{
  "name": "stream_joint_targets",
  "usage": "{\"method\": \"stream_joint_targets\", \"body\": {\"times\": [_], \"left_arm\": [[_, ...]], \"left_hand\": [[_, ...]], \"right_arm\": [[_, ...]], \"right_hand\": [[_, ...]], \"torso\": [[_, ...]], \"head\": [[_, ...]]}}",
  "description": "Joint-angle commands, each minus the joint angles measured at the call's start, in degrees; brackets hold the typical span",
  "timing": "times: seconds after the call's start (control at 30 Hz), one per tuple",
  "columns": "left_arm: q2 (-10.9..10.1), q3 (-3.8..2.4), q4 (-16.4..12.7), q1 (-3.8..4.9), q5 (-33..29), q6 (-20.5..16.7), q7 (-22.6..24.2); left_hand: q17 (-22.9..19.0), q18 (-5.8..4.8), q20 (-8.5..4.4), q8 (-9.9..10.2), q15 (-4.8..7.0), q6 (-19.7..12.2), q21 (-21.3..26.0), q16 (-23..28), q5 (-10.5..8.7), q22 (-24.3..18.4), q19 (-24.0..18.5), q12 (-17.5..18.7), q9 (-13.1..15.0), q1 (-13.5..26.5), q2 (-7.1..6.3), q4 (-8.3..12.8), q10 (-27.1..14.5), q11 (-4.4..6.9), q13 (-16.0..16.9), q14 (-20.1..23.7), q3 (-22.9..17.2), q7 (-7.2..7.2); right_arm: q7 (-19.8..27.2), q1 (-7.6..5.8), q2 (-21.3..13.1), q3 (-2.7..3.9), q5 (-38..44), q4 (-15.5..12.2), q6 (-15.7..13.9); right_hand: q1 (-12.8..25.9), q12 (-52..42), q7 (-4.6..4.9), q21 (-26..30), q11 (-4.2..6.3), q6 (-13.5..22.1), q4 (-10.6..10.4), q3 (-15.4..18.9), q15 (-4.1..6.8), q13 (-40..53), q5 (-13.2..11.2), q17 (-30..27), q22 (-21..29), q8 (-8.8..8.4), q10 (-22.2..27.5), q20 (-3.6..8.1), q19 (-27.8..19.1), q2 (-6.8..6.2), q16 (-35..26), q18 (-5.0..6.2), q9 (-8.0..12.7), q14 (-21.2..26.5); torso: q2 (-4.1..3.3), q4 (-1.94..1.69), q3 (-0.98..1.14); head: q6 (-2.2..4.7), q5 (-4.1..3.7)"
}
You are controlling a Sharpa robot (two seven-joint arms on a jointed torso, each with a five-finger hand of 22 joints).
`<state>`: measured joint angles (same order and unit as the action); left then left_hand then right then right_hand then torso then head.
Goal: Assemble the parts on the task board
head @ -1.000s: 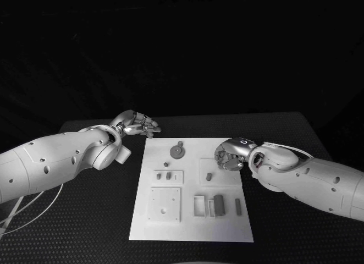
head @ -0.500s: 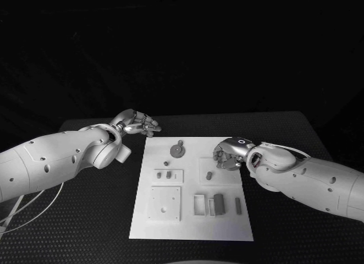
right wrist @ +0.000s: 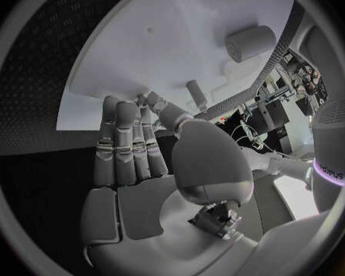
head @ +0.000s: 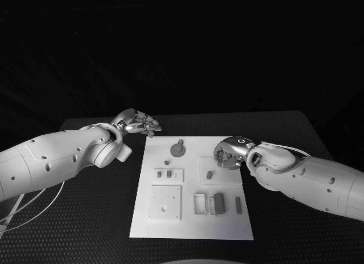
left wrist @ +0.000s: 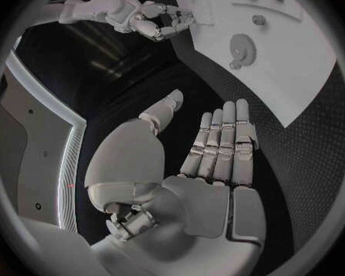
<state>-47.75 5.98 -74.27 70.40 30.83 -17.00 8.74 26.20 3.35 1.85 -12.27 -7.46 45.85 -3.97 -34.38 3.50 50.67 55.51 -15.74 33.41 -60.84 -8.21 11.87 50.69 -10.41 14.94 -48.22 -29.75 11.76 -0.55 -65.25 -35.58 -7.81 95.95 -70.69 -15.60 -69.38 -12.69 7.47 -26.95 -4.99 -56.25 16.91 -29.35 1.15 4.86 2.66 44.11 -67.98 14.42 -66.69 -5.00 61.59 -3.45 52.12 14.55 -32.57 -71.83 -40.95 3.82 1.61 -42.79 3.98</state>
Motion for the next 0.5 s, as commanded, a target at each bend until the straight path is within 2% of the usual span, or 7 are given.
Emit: {"method": "stream_joint_targets", "body": {"times": [0.03,0.1,0.27,0.5], "left_arm": [[0.08,-0.04,-0.07,0.08,0.00,1.07,-0.12],[0.05,-0.04,-0.06,0.08,0.01,1.15,-0.18],[0.10,-0.04,-0.01,0.08,0.14,1.17,-0.43],[0.08,-0.04,0.00,0.08,0.22,1.17,-0.36]], "left_hand": [[0.09,1.12,-0.01,-0.03,0.05,-0.51,-0.04,0.34,-0.23,-0.08,0.14,-0.20,-0.07,0.09,0.45,0.00,-0.03,-0.09,-0.13,-0.30,0.45,0.28],[0.11,1.11,-0.01,-0.04,0.04,-0.51,-0.03,0.38,-0.22,-0.10,0.13,-0.19,-0.08,0.06,0.47,0.02,-0.06,-0.10,-0.17,-0.29,0.46,0.28],[0.17,1.04,0.02,-0.06,-0.02,-0.55,0.05,0.58,-0.22,-0.20,-0.02,-0.15,-0.09,0.01,0.44,0.05,-0.16,-0.15,-0.33,-0.15,0.52,0.29],[0.29,0.96,0.07,-0.02,-0.12,-0.75,0.12,0.87,-0.22,-0.35,-0.24,-0.11,-0.15,-0.09,0.41,0.09,-0.32,-0.24,-0.57,0.04,0.59,0.35]], "right_arm": [[-1.76,0.54,-0.24,-0.54,2.36,0.45,2.74],[-1.99,0.54,-0.32,-0.57,2.55,0.50,2.74],[-2.21,0.54,-0.52,-0.60,2.55,0.43,2.84],[-2.26,0.54,-0.56,-0.63,2.82,0.19,3.14]], "right_hand": [[-0.28,0.31,0.17,-0.02,0.02,-0.17,0.01,-0.03,0.35,-0.04,0.11,0.05,-0.13,0.09,-0.24,0.20,-0.12,-0.55,0.21,0.45,0.18,0.02],[-0.42,0.56,0.25,0.02,-0.06,-0.01,0.01,0.03,0.27,-0.09,0.11,0.03,-0.17,-0.02,-0.12,0.19,-0.19,-1.04,0.19,0.45,0.29,0.05],[-0.55,1.37,0.60,0.11,-0.35,0.68,-0.03,0.20,-0.01,-0.26,0.10,-0.01,-0.26,-0.44,0.41,0.08,-0.27,-1.96,0.13,0.45,0.64,0.15],[-0.63,1.94,0.77,0.21,-0.53,1.02,-0.01,0.35,-0.18,-0.35,0.10,-0.05,-0.33,-0.64,0.68,0.02,-0.36,-2.69,0.08,0.45,0.87,0.26]], "torso": [[0.00,0.03,0.01],[0.00,0.07,0.06],[0.02,0.04,0.03],[0.01,0.06,0.07]], "head": [[-0.06,0.14],[-0.13,0.17],[-0.15,0.13],[-0.27,0.18]]}}
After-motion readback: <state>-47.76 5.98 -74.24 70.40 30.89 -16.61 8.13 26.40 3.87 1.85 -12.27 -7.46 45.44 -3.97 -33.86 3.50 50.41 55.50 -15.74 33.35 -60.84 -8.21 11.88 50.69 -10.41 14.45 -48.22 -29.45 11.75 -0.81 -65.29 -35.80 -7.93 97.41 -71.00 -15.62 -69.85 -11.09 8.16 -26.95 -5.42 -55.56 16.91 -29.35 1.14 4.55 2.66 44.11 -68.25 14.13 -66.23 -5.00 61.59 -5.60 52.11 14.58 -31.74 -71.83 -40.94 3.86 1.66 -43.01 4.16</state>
